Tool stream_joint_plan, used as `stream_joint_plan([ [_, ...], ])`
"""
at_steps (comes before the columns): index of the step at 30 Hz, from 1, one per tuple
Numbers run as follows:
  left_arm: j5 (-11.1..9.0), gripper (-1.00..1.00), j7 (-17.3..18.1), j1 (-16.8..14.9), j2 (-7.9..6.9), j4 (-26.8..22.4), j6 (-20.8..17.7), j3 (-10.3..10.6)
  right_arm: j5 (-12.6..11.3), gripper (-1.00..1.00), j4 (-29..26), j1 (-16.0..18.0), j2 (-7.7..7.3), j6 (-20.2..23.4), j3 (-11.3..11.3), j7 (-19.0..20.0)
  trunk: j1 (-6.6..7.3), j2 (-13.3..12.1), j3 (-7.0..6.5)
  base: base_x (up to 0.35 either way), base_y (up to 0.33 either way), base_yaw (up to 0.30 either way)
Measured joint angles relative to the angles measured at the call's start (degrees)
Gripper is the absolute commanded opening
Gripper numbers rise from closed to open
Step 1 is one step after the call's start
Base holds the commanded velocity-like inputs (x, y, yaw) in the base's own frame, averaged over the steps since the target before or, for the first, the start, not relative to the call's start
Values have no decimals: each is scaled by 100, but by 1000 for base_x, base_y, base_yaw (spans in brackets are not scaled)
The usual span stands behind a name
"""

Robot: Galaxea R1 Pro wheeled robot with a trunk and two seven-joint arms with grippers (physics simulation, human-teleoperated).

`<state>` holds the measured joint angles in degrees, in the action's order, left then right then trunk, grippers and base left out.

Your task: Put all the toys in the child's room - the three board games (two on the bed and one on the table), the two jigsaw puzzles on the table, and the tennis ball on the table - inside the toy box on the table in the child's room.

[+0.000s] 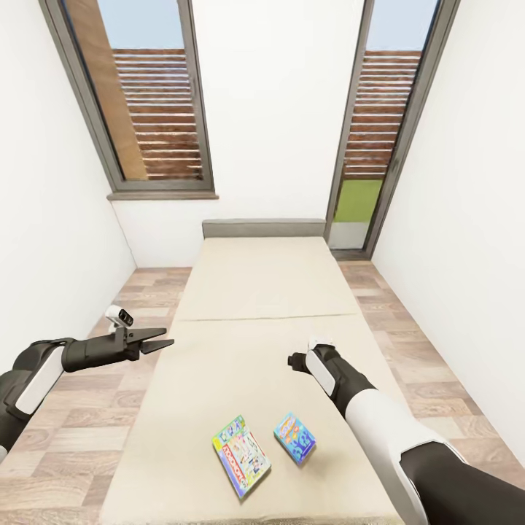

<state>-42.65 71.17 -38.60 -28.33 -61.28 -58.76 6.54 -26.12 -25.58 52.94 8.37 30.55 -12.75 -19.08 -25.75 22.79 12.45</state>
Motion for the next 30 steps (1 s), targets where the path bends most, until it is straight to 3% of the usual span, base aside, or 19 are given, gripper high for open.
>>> stream_joint_plan([
  [30,-4,100,-3,0,2,0,0,9,-3,100,0,0,3,3,0,1,0,1,285,0,0,0],
])
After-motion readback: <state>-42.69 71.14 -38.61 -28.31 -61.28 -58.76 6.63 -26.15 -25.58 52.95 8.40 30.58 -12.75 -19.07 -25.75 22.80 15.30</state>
